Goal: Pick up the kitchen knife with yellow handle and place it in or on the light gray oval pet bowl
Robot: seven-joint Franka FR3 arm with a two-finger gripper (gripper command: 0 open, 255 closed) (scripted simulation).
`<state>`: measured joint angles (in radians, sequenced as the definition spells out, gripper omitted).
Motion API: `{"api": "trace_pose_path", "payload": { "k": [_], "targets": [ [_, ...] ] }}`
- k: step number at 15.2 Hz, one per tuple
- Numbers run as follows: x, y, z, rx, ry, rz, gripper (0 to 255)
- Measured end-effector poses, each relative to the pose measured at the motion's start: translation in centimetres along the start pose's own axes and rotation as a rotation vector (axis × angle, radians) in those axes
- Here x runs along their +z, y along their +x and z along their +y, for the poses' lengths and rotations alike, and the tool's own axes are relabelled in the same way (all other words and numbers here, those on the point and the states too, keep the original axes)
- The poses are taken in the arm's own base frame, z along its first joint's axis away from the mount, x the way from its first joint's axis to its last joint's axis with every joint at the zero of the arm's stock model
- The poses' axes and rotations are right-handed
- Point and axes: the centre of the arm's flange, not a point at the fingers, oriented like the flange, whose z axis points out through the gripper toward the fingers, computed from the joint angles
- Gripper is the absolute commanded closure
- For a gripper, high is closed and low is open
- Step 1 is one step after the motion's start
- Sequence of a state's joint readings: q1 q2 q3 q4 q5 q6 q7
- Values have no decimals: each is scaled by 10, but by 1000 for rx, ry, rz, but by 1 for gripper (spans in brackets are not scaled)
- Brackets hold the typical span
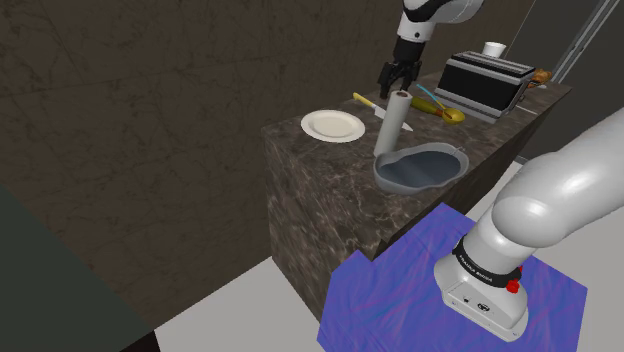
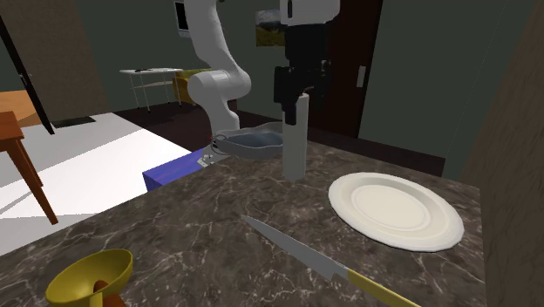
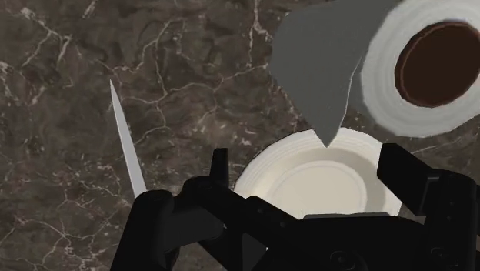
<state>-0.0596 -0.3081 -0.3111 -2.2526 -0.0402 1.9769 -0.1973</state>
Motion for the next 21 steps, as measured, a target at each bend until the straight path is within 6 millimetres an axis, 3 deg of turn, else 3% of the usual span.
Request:
{"api": "trace_pose_path", "payload": {
  "k": [15,18,21],
  "targets": [
    [93,123,120,-59,-42,-9,0],
    [111,142,144,-71,-49,-11,0],
    [125,146,149,-74,-51,-11,0]
  ]
}}
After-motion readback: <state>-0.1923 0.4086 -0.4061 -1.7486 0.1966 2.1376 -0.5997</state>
